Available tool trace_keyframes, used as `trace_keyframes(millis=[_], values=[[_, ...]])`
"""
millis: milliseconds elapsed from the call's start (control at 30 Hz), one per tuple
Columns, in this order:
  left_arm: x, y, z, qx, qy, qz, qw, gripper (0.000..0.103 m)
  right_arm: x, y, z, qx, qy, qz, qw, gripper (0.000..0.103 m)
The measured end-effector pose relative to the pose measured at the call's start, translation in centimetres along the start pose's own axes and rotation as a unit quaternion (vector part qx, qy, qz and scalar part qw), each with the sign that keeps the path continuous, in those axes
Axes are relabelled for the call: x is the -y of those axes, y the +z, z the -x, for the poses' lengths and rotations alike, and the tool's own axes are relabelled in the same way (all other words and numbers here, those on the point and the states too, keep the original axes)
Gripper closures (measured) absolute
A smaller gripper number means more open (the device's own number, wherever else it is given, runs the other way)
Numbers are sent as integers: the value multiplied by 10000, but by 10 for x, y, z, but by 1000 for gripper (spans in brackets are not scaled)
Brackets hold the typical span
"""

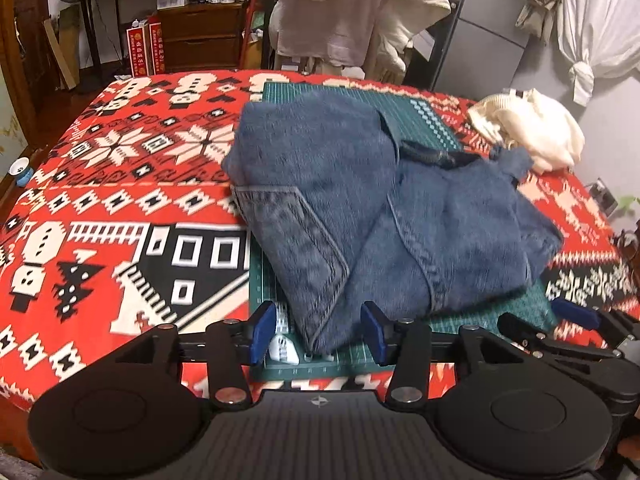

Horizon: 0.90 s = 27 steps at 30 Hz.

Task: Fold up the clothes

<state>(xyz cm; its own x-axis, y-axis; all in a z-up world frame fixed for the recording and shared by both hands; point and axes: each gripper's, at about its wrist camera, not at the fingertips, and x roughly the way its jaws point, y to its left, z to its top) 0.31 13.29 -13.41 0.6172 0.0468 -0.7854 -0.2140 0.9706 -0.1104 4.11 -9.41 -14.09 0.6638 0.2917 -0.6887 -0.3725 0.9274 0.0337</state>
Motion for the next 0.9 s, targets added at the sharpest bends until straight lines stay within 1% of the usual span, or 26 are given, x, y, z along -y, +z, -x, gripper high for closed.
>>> trace_keyframes(millis=[133,267,367,433,467,533,567,600,633,667,700,733,800,900], values=[[7,-8,-5,-52,103,-123,9999,51,-3,-4,-2,-8,-78,24,10000,16],[15,-14,-11,-62,252,-293,9992,43,-4,-5,-8,-57,-202,67,9998,13],[19,-19,-19,-153,381,-437,9982,43,-5,-8,-13,-108,-274,33,9996,10],[21,-24,-24,-180,523,-587,9967,43,-5,-10,-16,-129,-328,15,9994,5],[22,-26,-26,-166,584,-648,9960,41,-5,-10,-17,-135,-341,14,9993,4],[23,-29,-26,-81,663,-731,9951,36,-6,-11,-18,-138,-354,20,9993,0],[23,-29,-27,-51,698,-757,9947,32,-6,-11,-18,-137,-367,2,9992,0],[23,-29,-28,-25,765,-767,9941,25,-6,-11,-19,-137,-377,-16,9992,0],[22,-29,-29,0,842,-772,9935,20,-6,-11,-19,-134,-384,-28,9992,0],[22,-30,-31,25,919,-777,9927,10,-6,-12,-18,-131,-395,-34,9991,0],[21,-30,-32,41,970,-756,9924,2,-6,-12,-18,-130,-405,-39,9991,0],[20,-30,-33,54,1014,-726,9922,0,-6,-12,-18,-129,-417,-46,9990,0],[17,-30,-34,62,1057,-673,9921,0,-7,-12,-18,-128,-439,-58,9989,0],[18,-30,-34,99,1086,-731,9913,0,-7,-13,-17,-115,-450,-72,9989,0]])
